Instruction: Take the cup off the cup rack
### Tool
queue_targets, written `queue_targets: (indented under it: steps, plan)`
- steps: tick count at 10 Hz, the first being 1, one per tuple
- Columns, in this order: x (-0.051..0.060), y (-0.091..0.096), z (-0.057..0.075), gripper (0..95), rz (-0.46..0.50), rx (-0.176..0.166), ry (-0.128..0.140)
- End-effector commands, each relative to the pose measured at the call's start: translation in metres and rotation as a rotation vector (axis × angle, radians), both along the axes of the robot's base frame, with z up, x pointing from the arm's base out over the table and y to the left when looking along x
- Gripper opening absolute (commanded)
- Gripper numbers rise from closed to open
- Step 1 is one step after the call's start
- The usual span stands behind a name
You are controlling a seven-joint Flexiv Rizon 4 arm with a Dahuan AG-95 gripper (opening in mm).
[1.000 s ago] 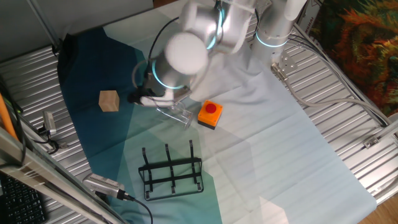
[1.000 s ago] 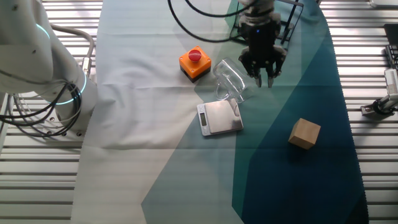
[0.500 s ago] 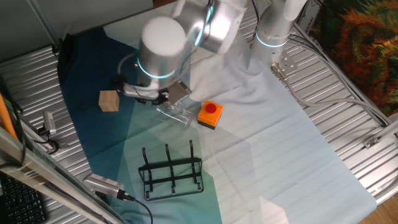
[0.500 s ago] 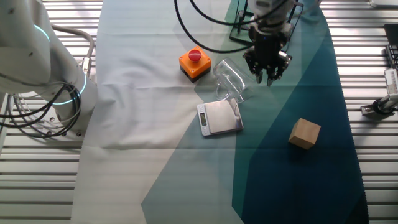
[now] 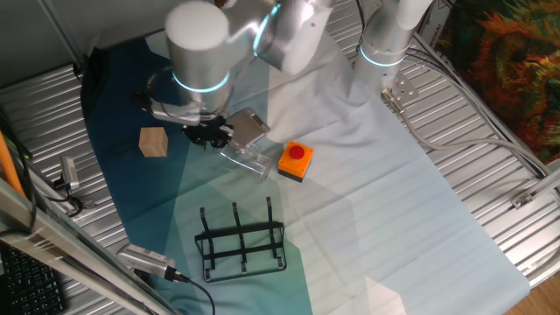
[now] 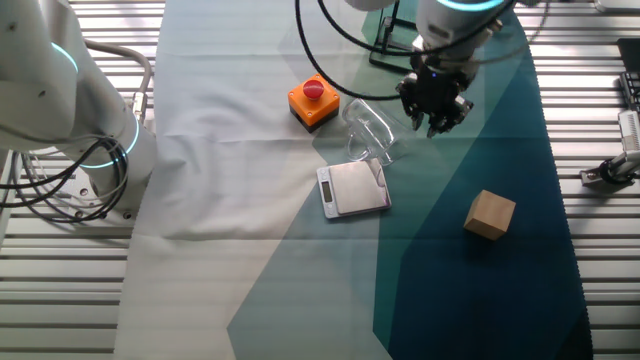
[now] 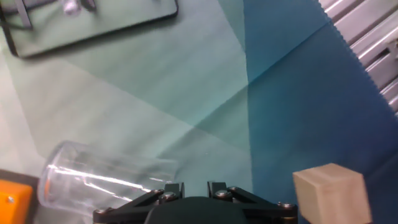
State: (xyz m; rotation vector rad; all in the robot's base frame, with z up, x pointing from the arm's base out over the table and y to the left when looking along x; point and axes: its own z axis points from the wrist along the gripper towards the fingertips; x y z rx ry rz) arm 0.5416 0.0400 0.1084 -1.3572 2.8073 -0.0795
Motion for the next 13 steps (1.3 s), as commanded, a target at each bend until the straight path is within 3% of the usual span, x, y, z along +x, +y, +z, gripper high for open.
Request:
queue_targets:
  steps: [1, 5, 13]
  plan:
    - [-0.003, 0.0, -0.002, 19.0, -0.055, 0.069, 0.024]
    - [-0.011, -0.005, -0.01, 19.0, -0.133, 0.174, 0.064]
    - [-0.014, -0.007, -0.01, 19.0, -0.198, 0.251, 0.132]
